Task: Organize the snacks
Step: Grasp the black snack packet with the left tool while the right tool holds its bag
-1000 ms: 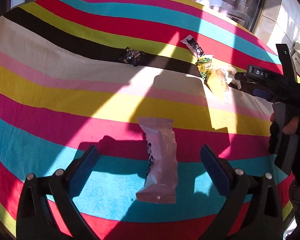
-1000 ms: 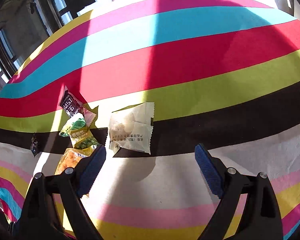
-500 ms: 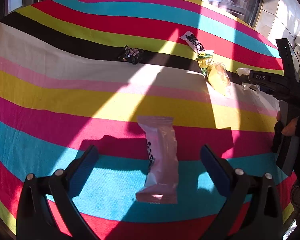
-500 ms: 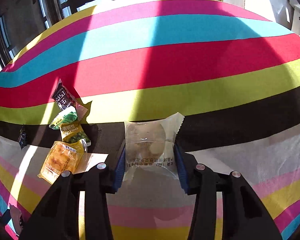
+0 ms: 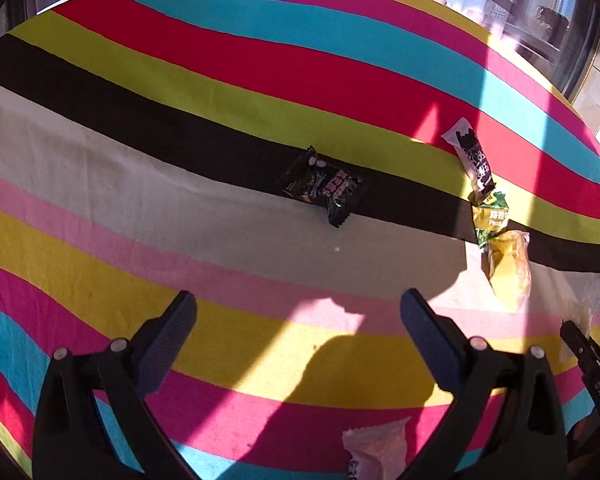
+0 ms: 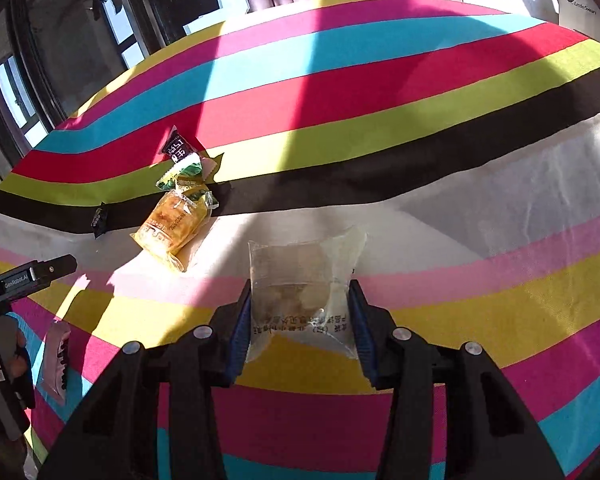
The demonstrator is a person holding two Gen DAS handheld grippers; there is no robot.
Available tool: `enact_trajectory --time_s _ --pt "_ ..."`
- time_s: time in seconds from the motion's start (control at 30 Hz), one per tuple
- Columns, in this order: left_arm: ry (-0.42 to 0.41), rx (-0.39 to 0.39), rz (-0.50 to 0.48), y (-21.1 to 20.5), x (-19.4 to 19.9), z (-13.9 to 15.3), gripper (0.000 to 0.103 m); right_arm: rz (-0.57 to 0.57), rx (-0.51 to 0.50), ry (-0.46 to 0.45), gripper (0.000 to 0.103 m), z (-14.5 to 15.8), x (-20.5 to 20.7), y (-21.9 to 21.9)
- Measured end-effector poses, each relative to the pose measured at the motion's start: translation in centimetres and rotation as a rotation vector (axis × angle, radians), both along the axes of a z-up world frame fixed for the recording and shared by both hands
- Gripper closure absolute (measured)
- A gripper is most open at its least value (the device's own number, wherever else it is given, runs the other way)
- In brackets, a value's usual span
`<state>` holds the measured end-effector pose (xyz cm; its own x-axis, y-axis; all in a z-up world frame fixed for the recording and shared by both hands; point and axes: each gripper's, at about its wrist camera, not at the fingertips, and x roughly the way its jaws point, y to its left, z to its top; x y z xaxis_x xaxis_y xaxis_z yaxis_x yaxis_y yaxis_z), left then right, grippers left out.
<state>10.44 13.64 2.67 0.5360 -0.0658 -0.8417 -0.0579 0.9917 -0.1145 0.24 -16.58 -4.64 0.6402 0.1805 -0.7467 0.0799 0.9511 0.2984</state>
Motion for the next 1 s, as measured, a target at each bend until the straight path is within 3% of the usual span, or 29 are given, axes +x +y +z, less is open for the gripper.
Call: enact_trajectory --time_s 0.17,0.3,0.4,0.43,0.57,0.73,0.9,1.0 --pt "-0.016 0.029 0.05 -0.2 5.1 -0.7 0.001 -0.013 0.04 0.015 0.058 -0.5 0.5 -0.3" --pt "-0.01 0.095 0.01 -1.8 7.8 -1.5 0.003 -0.011 0.044 0.014 0.057 -0.6 0.5 -0.4" --pt "-0.04 0.125 -0.053 -2.7 8.1 -1.6 0.029 -0.011 0.048 0.014 0.057 -0.6 0.5 -0.4" --pt "-0.051 0.128 -0.088 -3.1 7.9 -1.4 0.045 -0.011 0.049 0.014 0.057 -0.6 0.5 -0.4" --pt "-0.083 0.149 -0.139 -3.6 6.7 -1.2 0.058 -0.013 0.055 0.013 0.057 -0.6 0.5 -0.5" --pt "-0.1 0.094 -0.114 -2.4 5.7 -0.6 0.065 -0.017 0.052 0.013 0.057 -0.6 0.4 -0.4" --pt "-0.106 0.076 -0.108 -1.3 4.7 0.2 0.077 -0.02 0.051 0.012 0.057 -0.6 0.4 -0.5" --pt "-0.102 0.071 -0.1 -0.6 3.9 0.6 0.079 -0.024 0.05 0.012 0.057 -0.6 0.4 -0.5"
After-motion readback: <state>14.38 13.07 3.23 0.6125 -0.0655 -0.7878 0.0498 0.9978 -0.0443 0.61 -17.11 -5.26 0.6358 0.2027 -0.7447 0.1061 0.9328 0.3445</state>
